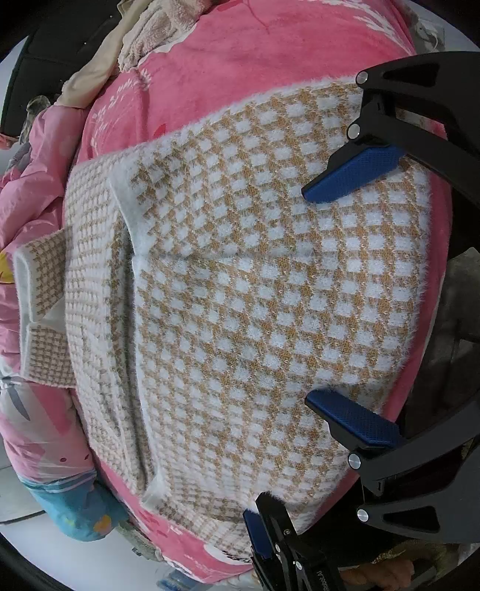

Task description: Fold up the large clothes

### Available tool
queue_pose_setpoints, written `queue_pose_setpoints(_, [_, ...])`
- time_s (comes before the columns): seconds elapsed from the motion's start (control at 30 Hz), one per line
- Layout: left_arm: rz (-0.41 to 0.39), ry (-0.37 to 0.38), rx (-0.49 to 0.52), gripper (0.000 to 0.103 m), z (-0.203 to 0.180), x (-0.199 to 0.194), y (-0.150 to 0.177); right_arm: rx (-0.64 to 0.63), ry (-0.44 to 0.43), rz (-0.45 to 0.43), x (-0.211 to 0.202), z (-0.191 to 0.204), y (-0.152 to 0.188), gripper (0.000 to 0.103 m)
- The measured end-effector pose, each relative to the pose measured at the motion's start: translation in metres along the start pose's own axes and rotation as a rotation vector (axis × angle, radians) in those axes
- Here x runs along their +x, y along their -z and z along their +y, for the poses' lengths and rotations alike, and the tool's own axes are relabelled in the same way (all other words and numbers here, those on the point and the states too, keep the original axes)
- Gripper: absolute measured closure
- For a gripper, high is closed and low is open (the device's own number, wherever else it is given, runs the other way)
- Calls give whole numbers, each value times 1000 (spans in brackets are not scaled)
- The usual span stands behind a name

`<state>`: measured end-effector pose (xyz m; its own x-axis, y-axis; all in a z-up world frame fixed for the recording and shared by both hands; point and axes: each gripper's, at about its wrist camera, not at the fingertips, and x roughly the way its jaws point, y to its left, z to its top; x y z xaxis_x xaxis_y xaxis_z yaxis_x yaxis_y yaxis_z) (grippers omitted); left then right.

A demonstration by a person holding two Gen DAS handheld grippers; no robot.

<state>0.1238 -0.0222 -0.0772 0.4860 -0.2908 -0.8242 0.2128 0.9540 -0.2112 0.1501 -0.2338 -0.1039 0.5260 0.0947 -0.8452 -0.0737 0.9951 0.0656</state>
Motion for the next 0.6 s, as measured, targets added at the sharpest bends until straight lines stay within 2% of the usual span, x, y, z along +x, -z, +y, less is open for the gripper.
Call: queue_pose_setpoints(0.6, [0, 0, 2, 44, 0, 0, 0, -4, -1, 7, -1, 0, 0, 5])
